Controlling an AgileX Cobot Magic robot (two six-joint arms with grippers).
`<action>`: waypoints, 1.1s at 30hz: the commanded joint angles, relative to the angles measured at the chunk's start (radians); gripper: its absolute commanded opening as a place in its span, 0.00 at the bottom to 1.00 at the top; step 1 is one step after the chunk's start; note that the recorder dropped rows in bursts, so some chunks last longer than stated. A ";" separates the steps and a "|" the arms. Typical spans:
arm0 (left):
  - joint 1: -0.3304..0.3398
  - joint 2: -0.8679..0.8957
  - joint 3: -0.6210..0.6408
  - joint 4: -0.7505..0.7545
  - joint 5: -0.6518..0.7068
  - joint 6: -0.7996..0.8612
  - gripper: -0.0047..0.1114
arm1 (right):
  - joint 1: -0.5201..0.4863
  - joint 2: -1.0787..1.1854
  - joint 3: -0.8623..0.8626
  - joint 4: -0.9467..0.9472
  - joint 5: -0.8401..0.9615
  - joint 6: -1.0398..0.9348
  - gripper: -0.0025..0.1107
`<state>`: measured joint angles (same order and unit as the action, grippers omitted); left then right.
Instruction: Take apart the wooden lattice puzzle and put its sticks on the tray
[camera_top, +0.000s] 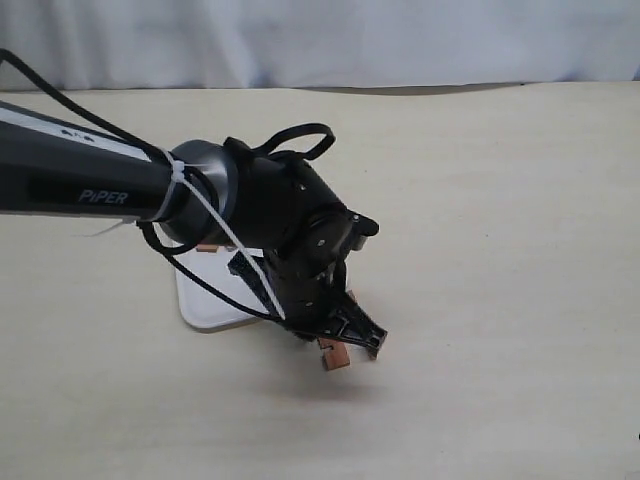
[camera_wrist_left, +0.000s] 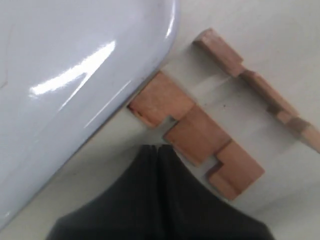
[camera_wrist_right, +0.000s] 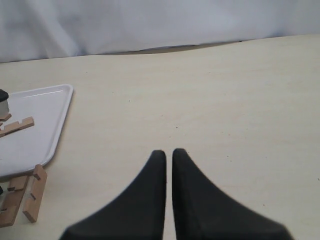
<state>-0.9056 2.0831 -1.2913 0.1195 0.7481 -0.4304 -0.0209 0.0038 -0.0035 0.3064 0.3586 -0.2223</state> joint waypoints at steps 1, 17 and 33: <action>-0.003 -0.057 -0.019 -0.007 0.018 0.038 0.04 | -0.004 0.008 0.004 -0.001 -0.013 0.001 0.06; -0.138 -0.065 -0.019 -0.052 0.023 0.188 0.04 | -0.004 0.008 0.004 -0.001 -0.013 0.001 0.06; -0.139 -0.049 -0.019 0.082 -0.033 -0.201 0.50 | -0.004 0.008 0.004 -0.001 -0.013 0.001 0.06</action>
<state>-1.0435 2.0343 -1.3060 0.1892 0.7546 -0.5540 -0.0209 0.0038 -0.0035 0.3064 0.3586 -0.2223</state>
